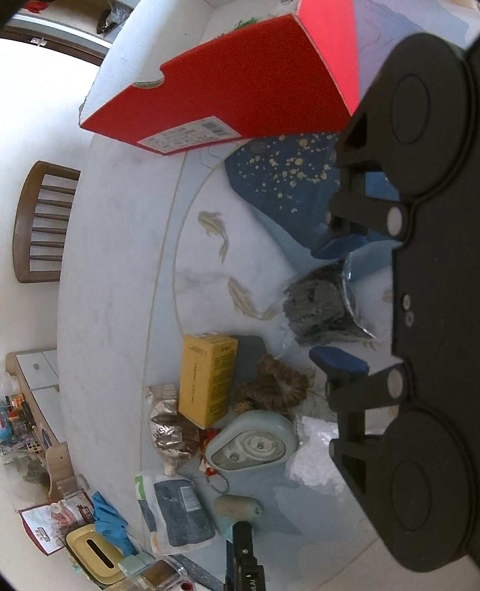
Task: Organize objects
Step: 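Grasp the teal soap with the left gripper while the right grasps the dark bead bag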
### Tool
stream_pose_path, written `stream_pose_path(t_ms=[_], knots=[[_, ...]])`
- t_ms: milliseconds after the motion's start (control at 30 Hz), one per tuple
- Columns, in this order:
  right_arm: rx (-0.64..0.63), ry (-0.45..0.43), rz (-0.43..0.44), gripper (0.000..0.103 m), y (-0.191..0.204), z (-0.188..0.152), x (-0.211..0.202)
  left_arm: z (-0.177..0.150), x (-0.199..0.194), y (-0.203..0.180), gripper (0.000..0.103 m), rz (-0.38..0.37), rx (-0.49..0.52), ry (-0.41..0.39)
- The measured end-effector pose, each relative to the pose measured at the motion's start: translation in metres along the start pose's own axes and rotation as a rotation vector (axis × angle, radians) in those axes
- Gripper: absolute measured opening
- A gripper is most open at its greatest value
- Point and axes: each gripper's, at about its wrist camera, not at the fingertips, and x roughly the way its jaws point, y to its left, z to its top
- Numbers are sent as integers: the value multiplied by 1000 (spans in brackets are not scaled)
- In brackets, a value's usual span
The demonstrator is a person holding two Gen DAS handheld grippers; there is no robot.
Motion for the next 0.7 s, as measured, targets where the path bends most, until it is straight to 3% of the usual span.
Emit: stream_pose_path(t_ms=[300, 700], knots=[[-4, -9, 3, 33, 1, -1, -5, -2, -4, 0, 38, -3, 4, 7], [-19, -57, 17, 29, -2, 3, -42, 13, -23, -20, 38, -19, 15, 3]])
